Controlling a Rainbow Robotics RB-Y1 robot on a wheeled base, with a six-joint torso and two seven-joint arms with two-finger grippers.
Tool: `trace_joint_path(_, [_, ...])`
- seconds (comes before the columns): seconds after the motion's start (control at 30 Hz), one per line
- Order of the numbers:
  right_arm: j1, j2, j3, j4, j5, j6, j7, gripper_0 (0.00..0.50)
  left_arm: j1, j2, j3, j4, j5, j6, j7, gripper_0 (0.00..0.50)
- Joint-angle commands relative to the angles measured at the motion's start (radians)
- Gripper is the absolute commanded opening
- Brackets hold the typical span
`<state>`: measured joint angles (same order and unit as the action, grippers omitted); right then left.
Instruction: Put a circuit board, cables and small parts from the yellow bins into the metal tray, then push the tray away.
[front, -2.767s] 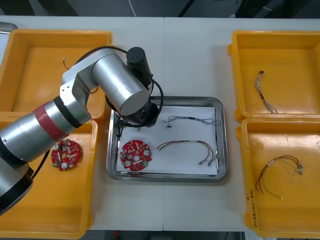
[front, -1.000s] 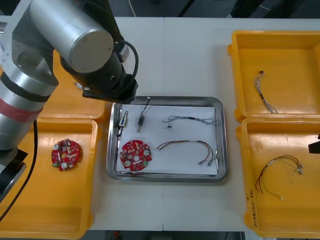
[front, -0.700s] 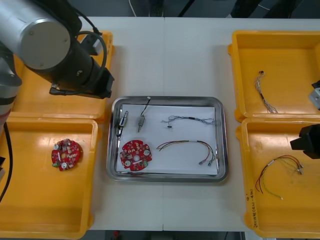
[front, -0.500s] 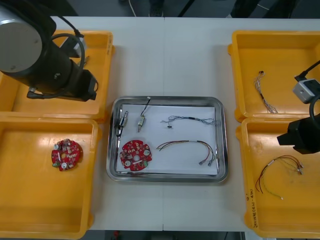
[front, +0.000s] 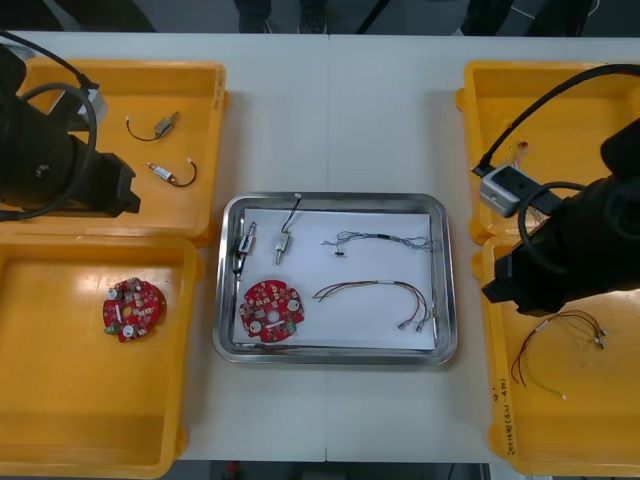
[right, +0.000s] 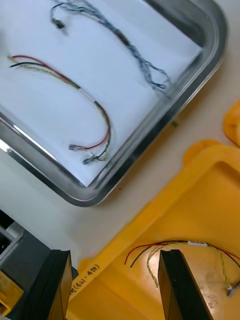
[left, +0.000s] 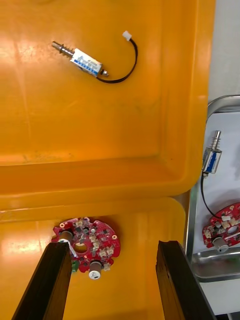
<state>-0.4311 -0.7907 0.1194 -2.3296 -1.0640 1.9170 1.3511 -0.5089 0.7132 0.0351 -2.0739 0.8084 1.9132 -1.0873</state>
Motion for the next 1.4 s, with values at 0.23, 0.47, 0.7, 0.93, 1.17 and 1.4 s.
trace_joint_path(0.23, [-0.178, 0.004, 0.318, -0.028, 0.102, -0.039, -0.020, 0.500, 0.130, 0.091, 0.131, -0.098, 0.061, 0.007, -0.168, 0.500])
trace_joint_path(0.47, [-0.247, 0.081, 0.503, -0.024, 0.236, -0.098, -0.006, 0.500, 0.202, 0.104, 0.195, -0.126, 0.067, 0.007, -0.191, 0.500])
trace_joint_path(0.7, [-0.291, 0.140, 0.658, 0.024, 0.334, -0.207, 0.020, 0.500, 0.236, 0.104, 0.239, -0.126, 0.064, 0.007, -0.218, 0.500])
trace_joint_path(0.93, [-0.328, 0.183, 0.755, 0.115, 0.363, -0.289, 0.168, 0.500, 0.245, 0.104, 0.255, -0.126, 0.051, 0.007, -0.237, 0.500])
trace_joint_path(1.17, [-0.360, 0.219, 0.850, 0.154, 0.409, -0.302, 0.241, 0.500, 0.253, 0.104, 0.264, -0.126, 0.049, 0.007, -0.244, 0.500])
trace_joint_path(1.4, [-0.370, 0.242, 0.941, 0.170, 0.457, -0.302, 0.241, 0.500, 0.257, 0.104, 0.264, -0.124, 0.044, 0.007, -0.247, 0.500])
